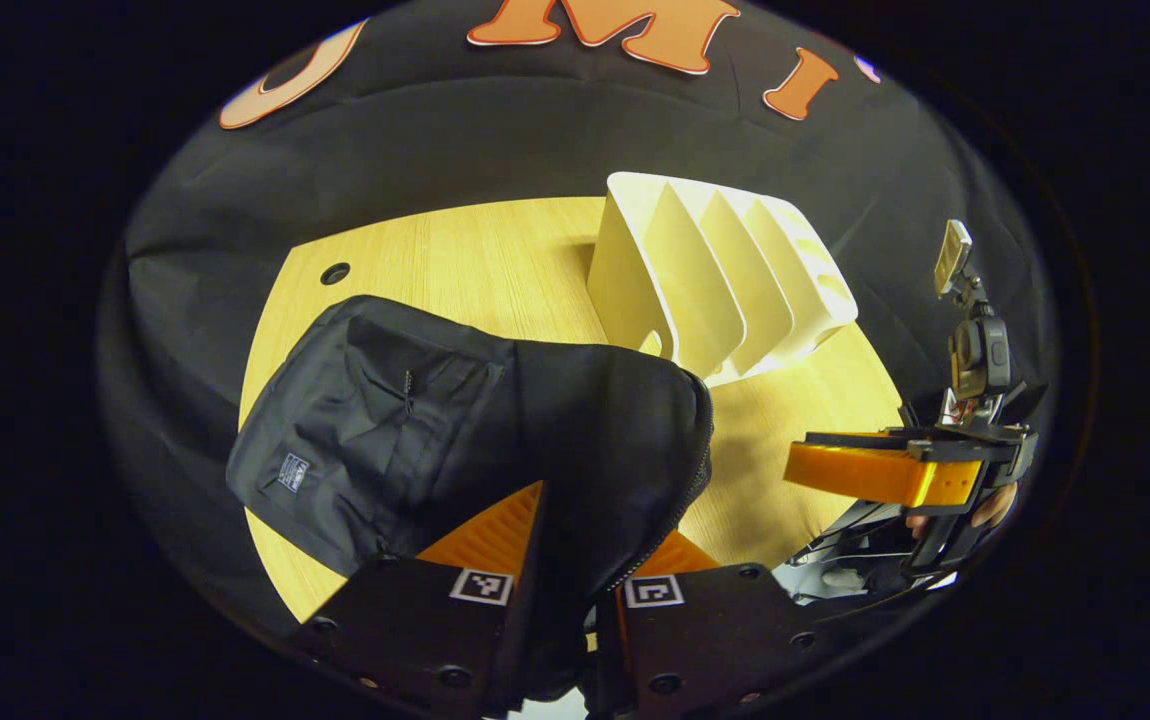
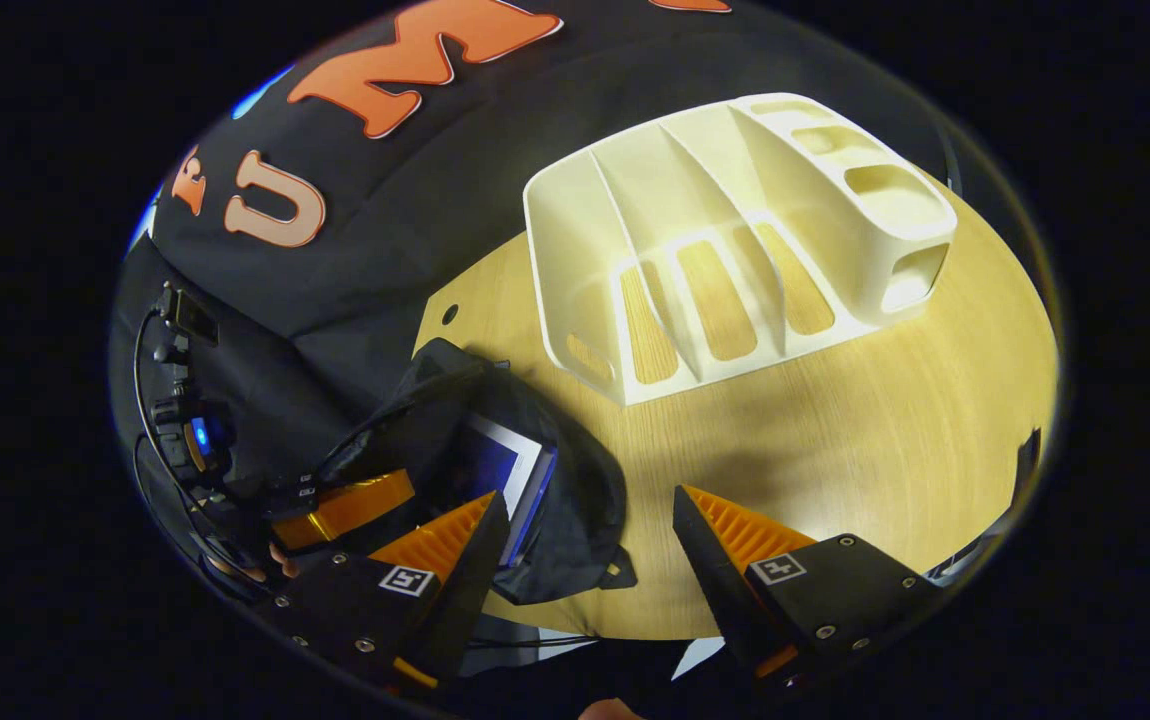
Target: Open the schoolbag, grab two books from the bookshelf and put them into the schoolbag.
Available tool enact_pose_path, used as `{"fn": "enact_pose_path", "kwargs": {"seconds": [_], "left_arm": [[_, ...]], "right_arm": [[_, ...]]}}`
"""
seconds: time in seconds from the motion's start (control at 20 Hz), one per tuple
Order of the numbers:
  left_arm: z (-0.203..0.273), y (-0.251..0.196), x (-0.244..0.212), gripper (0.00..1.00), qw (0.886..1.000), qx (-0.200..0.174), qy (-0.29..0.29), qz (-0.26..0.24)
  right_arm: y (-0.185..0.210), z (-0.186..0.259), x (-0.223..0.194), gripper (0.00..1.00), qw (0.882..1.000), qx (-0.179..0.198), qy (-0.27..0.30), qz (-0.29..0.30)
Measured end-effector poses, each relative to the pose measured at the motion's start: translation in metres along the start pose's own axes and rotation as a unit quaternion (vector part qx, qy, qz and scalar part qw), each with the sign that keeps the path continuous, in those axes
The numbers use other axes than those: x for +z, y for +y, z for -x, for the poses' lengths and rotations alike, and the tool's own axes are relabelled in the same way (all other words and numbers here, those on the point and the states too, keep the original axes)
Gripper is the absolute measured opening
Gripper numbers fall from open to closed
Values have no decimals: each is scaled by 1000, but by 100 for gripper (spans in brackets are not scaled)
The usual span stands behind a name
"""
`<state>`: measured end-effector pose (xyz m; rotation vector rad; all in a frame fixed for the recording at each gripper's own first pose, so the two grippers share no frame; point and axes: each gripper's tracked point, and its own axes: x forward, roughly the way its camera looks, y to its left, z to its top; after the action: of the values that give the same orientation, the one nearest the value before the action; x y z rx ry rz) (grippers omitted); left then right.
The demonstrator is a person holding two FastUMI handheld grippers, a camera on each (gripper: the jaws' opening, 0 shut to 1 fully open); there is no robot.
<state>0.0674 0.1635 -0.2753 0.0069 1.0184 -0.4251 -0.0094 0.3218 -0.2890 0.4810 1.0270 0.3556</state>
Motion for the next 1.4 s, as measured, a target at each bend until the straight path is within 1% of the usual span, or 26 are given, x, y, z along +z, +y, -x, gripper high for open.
{"fn": "enact_pose_path", "kwargs": {"seconds": [0.1,0.15,0.2,0.25,0.3,0.4,0.45,0.5,0.55,0.6,0.75,0.9,1.05,1.15,1.3,1.4], "left_arm": [[-4,-14,-8,39,1000,0,2,3],[-5,-22,-10,42,1000,-2,3,5],[-5,-33,-12,57,1000,-5,2,6],[-4,-38,-14,70,1000,0,0,5],[-4,-45,-12,67,1000,6,-7,-2],[-3,-58,-9,76,1000,18,-21,-8],[-3,-68,-8,79,999,18,-28,-7],[-1,-76,-5,86,999,19,-36,-5],[2,-83,0,88,999,25,-47,-4],[4,-89,8,94,998,33,-60,-5],[11,-105,36,96,992,56,-114,-5],[30,-129,70,97,980,75,-186,1],[41,-132,89,97,961,90,-262,11],[50,-131,102,97,946,98,-309,8],[63,-125,113,97,923,120,-366,2],[72,-127,116,96,908,125,-399,9]], "right_arm": [[-9,6,8,99,1000,-3,-7,21],[-14,13,13,98,999,-4,-13,33],[-20,18,19,98,999,-10,-19,44],[-24,24,27,99,998,-14,-27,54],[-30,31,35,99,997,-22,-37,64],[-42,46,55,98,993,-36,-68,88],[-43,53,67,98,990,-41,-83,103],[-44,60,77,98,987,-45,-97,120],[-47,67,86,99,983,-50,-111,136],[-48,74,96,98,979,-52,-125,152],[-57,101,115,98,967,-59,-158,192],[-56,128,132,98,955,-51,-196,219],[-51,153,152,98,937,-47,-243,245],[-44,167,162,98,925,-38,-273,262],[-39,186,171,98,910,-32,-313,270],[-33,204,182,98,901,-23,-337,271]]}}
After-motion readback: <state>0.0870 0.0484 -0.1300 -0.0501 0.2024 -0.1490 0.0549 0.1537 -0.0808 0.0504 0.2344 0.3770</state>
